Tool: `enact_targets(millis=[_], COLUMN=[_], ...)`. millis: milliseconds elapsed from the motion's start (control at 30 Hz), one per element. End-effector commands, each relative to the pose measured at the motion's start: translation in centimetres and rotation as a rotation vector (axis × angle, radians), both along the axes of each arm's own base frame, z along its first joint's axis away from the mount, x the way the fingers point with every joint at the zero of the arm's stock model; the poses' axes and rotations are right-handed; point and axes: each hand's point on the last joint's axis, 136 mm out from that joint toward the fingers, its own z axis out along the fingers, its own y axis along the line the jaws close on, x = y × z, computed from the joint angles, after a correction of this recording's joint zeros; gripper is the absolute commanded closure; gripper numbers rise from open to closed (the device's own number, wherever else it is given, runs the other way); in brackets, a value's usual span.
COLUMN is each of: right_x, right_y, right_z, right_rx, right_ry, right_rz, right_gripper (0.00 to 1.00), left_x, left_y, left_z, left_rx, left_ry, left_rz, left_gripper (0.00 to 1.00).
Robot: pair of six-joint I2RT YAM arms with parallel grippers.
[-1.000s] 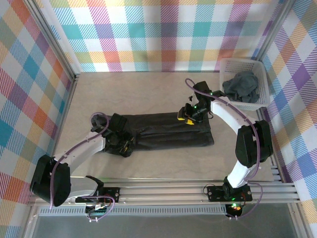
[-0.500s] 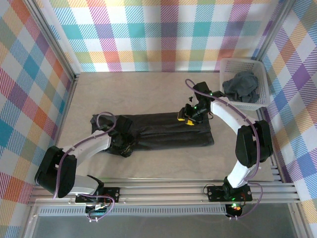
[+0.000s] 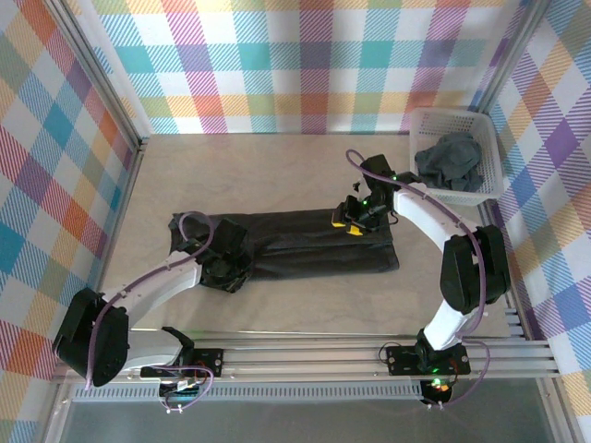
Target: Fold and stack the t-shirts
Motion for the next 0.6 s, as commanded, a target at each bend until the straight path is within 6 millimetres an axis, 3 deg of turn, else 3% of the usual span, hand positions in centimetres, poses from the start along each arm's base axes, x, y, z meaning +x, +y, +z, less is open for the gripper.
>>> enact_targets(millis=[0, 67, 100, 200, 233, 433, 567], right_x=[-0.6, -0.6, -0.6, -0.6, -0.6, 0.1, 0.5], right_y=[0.4, 0.4, 0.4, 0.4, 0.5, 0.9, 1.6], right_z=[1.2, 1.0, 0.9, 0.7, 0.7, 1.0, 1.1], right_rx=[0.033, 0.034, 0.034, 0.035, 0.035, 0.046, 0.058], right_ry=[-0.016, -0.012, -0.011, -0.006, -0.005, -0.012, -0.013], right_rz=[0.004, 0.003, 0.003, 0.004, 0.004, 0.008, 0.021], right_gripper=[0.55, 0.56, 0.55, 0.56, 0.55, 0.56, 0.56], left_x=[-1.8, -2.6, -2.9, -3.9, -4.1, -2.8, -1.2], left_y=[-0.5, -0.8, -1.1, -0.8, -0.4, 3.9, 6.3], left_z=[-0.7, -1.4, -1.7, -2.0, -1.5, 3.4, 2.3], left_rx=[-0.024, -0.043, -0.059, -0.054, -0.029, 0.076, 0.061], left_ry=[0.055, 0.079, 0.087, 0.123, 0.121, -0.033, -0.017], left_rz=[-0.002, -0.009, -0.012, -0.030, -0.037, 0.040, 0.143], left_gripper=[1.00, 0.99, 0.94, 0.63, 0.59, 0.62, 0.68])
